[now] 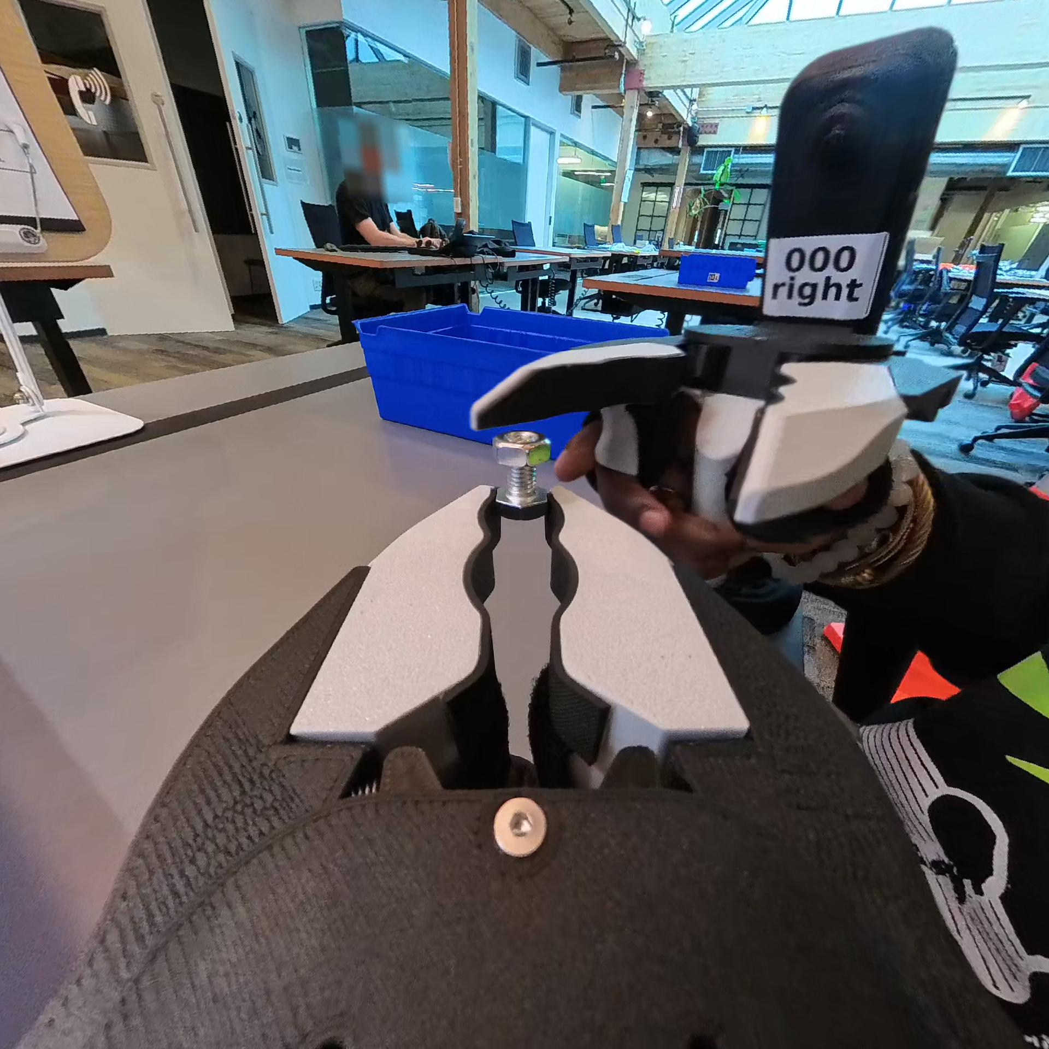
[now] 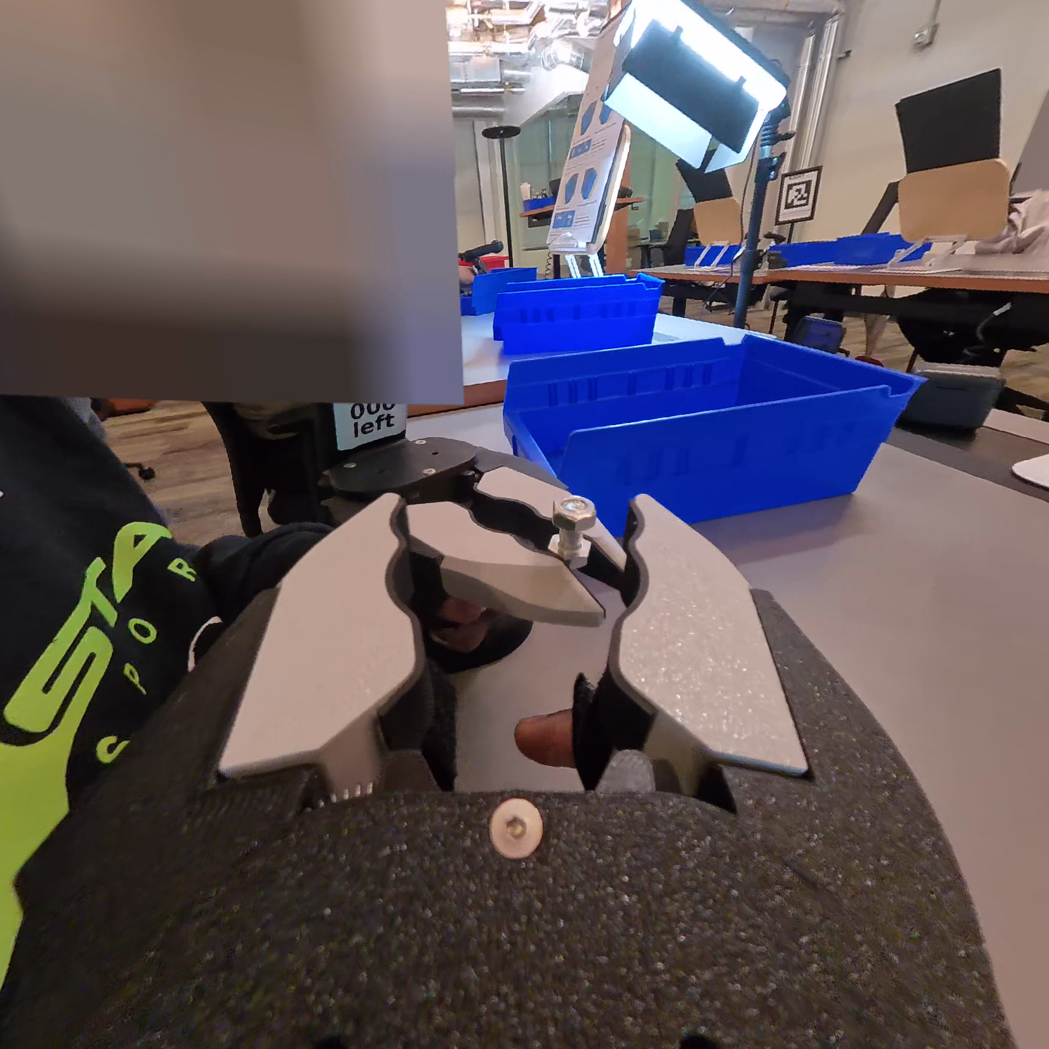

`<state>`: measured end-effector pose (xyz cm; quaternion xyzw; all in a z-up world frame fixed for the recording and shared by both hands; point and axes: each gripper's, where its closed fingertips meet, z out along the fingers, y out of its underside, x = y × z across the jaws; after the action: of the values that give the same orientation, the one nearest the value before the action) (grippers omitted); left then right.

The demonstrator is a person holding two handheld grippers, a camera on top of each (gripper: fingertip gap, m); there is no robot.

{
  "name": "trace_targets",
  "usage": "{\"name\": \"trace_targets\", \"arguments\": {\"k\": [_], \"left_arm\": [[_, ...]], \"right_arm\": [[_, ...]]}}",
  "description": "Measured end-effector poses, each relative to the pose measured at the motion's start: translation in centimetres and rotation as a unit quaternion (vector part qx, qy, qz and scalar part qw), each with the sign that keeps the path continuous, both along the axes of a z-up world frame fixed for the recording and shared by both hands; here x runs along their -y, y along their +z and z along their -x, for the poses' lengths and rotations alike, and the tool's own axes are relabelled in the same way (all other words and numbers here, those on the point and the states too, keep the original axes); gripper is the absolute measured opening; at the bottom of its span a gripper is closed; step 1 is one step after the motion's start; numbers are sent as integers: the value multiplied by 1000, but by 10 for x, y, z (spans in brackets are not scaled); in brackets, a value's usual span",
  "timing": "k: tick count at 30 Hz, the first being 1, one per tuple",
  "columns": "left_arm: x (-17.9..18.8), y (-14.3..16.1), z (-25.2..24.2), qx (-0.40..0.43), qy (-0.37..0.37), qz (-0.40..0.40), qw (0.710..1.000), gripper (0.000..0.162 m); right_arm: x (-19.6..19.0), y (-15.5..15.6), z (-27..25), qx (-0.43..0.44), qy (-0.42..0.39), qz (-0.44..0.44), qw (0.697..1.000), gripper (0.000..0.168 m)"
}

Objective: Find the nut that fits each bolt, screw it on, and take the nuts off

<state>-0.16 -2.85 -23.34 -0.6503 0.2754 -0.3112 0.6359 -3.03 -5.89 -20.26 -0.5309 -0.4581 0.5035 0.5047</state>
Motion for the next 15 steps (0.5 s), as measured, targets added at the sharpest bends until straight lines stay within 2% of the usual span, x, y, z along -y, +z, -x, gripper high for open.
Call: {"name": "trace_targets", "arguments": {"k": [5,15], "left_arm": [[0,-1,-1,-6,-2,-1,1000,15],[0,-1,0,-6,1,-3,1000,15]], "right_arm": [[4,-5,18,23,19,-3,1000,86],[9,-7,18,32,19,-13,999,82]]}}
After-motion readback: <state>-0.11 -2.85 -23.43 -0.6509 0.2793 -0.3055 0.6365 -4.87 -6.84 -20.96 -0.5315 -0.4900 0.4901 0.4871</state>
